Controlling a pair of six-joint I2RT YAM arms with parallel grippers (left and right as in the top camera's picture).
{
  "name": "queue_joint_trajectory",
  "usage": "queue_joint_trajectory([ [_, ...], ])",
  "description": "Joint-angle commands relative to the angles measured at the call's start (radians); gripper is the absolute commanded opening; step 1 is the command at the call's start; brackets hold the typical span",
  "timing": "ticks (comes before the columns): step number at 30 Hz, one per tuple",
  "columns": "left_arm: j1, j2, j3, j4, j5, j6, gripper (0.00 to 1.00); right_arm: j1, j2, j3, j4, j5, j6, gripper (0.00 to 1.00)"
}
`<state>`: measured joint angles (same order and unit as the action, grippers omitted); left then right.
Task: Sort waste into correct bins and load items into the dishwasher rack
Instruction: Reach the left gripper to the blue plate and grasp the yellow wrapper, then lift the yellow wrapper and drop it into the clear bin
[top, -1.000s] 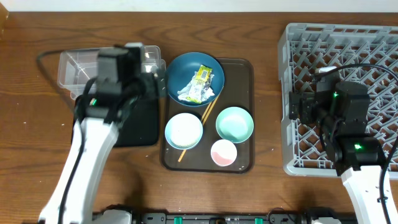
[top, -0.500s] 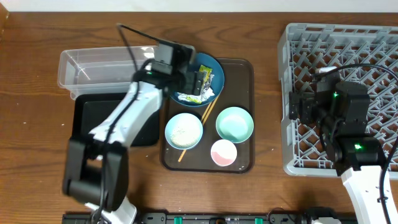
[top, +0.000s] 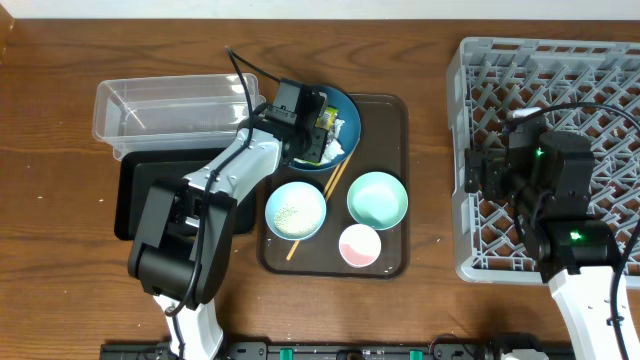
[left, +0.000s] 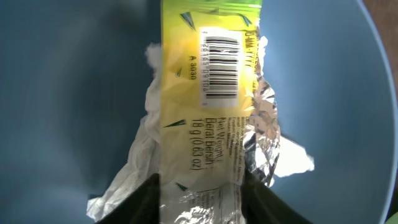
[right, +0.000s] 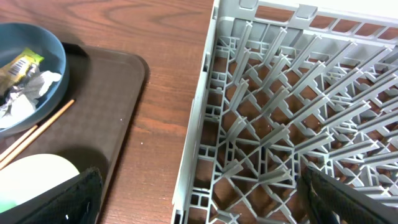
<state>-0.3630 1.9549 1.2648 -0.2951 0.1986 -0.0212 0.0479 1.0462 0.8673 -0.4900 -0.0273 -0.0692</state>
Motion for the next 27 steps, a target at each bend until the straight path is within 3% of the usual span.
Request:
queue_joint_trajectory([
  [1, 0.001, 0.000, 0.016, -0.011, -0.015, 0.013, 0.34, -0.005, -0.006, 0.022, 0.000, -0.007, 0.013, 0.99],
  [8, 0.002, -0.016, 0.017, -0.017, -0.016, 0.013, 0.06, -0.005, -0.006, 0.022, -0.001, -0.007, 0.013, 0.98],
  [21, 0.090, -0.314, 0.017, -0.011, -0.214, 0.014, 0.06, -0.005, -0.006, 0.022, 0.000, -0.007, 0.013, 0.99],
  [27, 0.211, -0.337, 0.016, 0.004, -0.223, 0.013, 0.06, -0.005, -0.006, 0.022, 0.000, -0.007, 0.013, 0.99],
])
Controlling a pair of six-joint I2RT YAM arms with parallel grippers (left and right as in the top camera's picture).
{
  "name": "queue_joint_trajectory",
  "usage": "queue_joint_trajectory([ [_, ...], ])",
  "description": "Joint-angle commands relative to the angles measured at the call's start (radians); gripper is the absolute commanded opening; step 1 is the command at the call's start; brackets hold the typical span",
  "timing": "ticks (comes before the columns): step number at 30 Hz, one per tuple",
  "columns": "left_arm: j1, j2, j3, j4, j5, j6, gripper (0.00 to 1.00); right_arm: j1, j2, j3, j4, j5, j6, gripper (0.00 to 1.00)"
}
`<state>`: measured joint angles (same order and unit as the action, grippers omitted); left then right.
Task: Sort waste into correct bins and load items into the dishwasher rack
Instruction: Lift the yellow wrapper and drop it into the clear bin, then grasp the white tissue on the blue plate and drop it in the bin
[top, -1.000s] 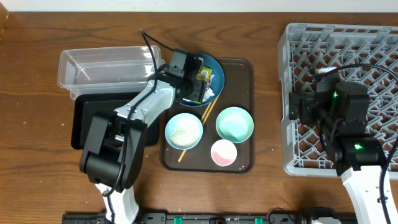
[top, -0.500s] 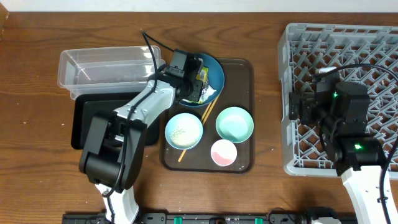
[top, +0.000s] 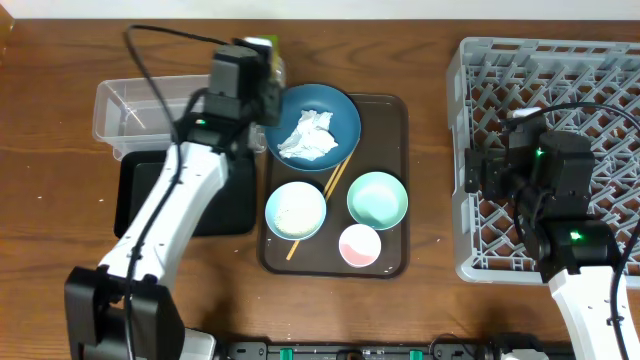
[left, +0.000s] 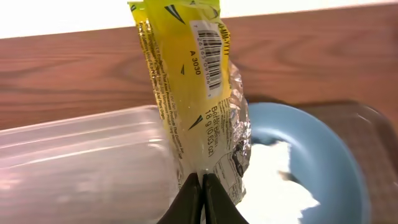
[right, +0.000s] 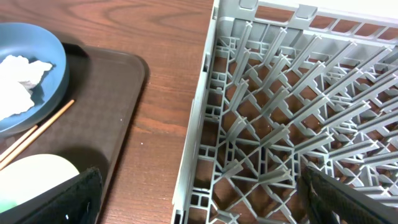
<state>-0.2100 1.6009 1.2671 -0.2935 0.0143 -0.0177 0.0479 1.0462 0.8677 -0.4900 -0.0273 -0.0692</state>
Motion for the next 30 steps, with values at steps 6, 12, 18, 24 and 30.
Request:
queue_joint_trajectory([
  [6, 0.154, 0.063, 0.014, 0.033, -0.038, 0.010, 0.16, -0.005, -0.006, 0.022, 0.000, -0.007, 0.013, 0.99],
  [12, 0.167, 0.077, 0.014, 0.028, 0.020, 0.005, 0.45, -0.005, -0.006, 0.022, 0.000, -0.007, 0.013, 0.99],
  [18, 0.087, 0.079, 0.010, -0.027, 0.183, -0.013, 0.46, -0.005, -0.006, 0.022, 0.000, -0.007, 0.013, 0.99],
  [24, -0.029, 0.122, -0.005, -0.029, 0.184, -0.013, 0.53, -0.005, -0.006, 0.022, 0.000, -0.007, 0.013, 0.99],
  [30, -0.106, 0.249, -0.005, 0.043, 0.184, -0.013, 0.60, -0.005, -0.006, 0.022, 0.000, -0.007, 0.013, 0.99],
])
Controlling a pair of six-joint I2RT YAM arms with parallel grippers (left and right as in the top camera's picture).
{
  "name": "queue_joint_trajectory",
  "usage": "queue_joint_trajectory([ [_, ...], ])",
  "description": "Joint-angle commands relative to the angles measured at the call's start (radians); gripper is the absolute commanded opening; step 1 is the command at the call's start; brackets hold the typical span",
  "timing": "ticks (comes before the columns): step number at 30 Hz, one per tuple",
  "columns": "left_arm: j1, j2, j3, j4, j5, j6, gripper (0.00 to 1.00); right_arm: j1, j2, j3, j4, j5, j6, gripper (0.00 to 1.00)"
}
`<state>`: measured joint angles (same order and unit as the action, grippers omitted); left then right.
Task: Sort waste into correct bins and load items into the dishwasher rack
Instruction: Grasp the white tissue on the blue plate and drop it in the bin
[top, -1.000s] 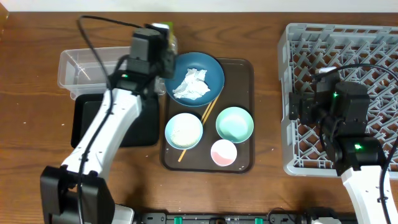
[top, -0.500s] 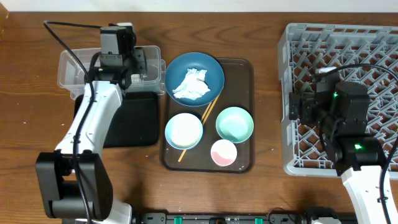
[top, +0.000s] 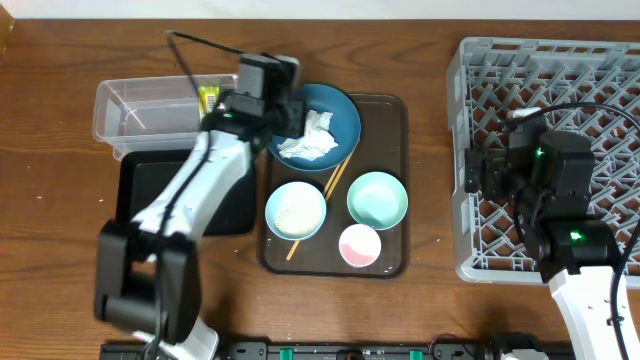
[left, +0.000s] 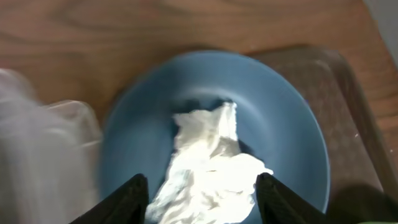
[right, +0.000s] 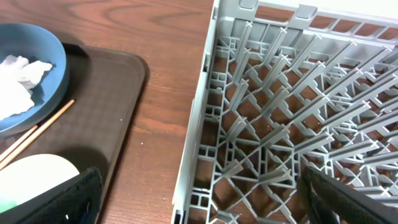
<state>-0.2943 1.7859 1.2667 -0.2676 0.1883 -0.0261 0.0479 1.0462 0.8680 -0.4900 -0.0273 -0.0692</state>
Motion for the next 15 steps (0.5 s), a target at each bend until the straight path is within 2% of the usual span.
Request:
queue_joint_trajectory([
  [1, -0.031, 0.085, -0.004, 0.029, 0.010, -0.004, 0.61, -0.005, -0.006, 0.021, -0.001, -0.007, 0.013, 0.99],
  [10, -0.065, 0.240, -0.004, 0.107, 0.003, -0.005, 0.64, -0.005, -0.006, 0.021, -0.001, -0.007, 0.013, 0.99],
  [11, -0.065, 0.244, -0.004, 0.105, 0.002, -0.004, 0.61, -0.005, -0.006, 0.021, -0.001, -0.007, 0.013, 0.99],
  [12, -0.065, 0.244, -0.004, 0.101, 0.002, -0.004, 0.54, -0.005, -0.006, 0.021, -0.001, -0.007, 0.013, 0.99],
  [15, -0.065, 0.241, -0.004, 0.102, 0.002, -0.004, 0.27, -0.005, -0.006, 0.021, -0.001, -0.007, 0.013, 0.99],
])
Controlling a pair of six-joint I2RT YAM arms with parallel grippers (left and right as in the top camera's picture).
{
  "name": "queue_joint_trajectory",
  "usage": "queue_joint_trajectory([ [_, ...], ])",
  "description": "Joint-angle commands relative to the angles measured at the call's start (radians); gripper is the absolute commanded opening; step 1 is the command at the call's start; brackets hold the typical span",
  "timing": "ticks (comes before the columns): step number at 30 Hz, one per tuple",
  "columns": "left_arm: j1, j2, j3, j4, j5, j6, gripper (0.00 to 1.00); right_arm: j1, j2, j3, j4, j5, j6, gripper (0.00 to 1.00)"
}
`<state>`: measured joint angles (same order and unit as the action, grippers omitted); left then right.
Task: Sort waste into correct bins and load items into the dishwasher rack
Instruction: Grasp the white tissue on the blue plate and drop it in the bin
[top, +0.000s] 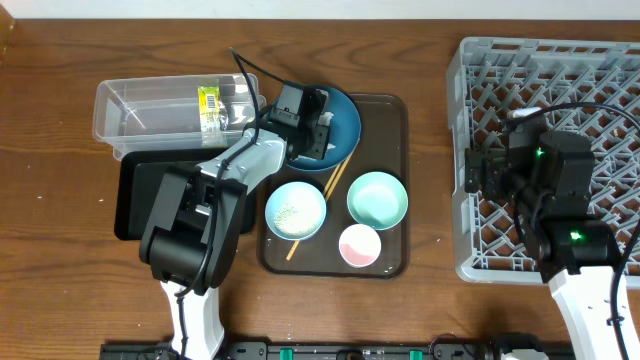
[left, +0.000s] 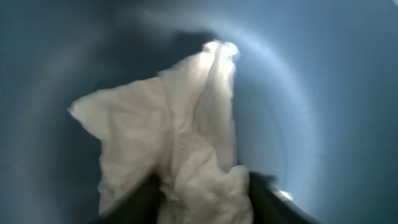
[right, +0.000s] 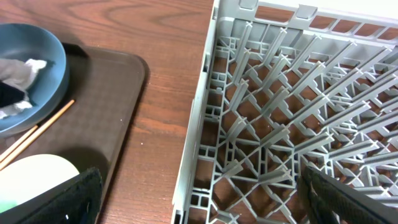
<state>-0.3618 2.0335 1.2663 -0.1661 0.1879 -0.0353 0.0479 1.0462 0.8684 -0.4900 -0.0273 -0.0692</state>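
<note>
A crumpled white napkin (left: 180, 149) lies in the blue bowl (top: 345, 122) at the back of the brown tray (top: 392, 255). My left gripper (left: 202, 202) is down in that bowl, open, with one dark finger on each side of the napkin. A yellow wrapper (top: 210, 108) lies inside the clear bin (top: 140, 118). My right gripper (right: 199, 196) hangs open over the left edge of the grey dishwasher rack (top: 570, 70), holding nothing.
On the tray are a pale bowl (top: 295, 210), a green bowl (top: 377, 198), a small pink bowl (top: 359, 245) and chopsticks (top: 336, 180). A black bin (top: 135, 200) sits in front of the clear bin, left of the tray.
My left gripper has dropped from above the blue bowl down into it, and its fingers now flank the napkin. The wrapper stays in the clear bin. The right arm has not moved.
My left gripper was shut on the yellow wrapper in the blue bowl. Then it held the wrapper up by the clear bin. Then the wrapper lay in the bin and the gripper was open above the bowl; now it straddles the napkin.
</note>
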Motion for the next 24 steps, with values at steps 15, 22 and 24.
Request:
queue_joint_trajectory([
  [15, 0.079, -0.339, -0.003, -0.102, -0.266, 0.005, 0.08, -0.005, -0.006, 0.021, 0.000, -0.007, 0.013, 0.99],
  [22, 0.232, -0.398, -0.004, -0.093, -0.294, 0.005, 0.10, -0.005, -0.006, 0.021, 0.000, -0.007, 0.013, 0.99],
  [24, 0.274, -0.389, -0.004, -0.086, -0.294, 0.005, 0.12, -0.005, -0.006, 0.021, 0.000, -0.007, 0.013, 0.99],
])
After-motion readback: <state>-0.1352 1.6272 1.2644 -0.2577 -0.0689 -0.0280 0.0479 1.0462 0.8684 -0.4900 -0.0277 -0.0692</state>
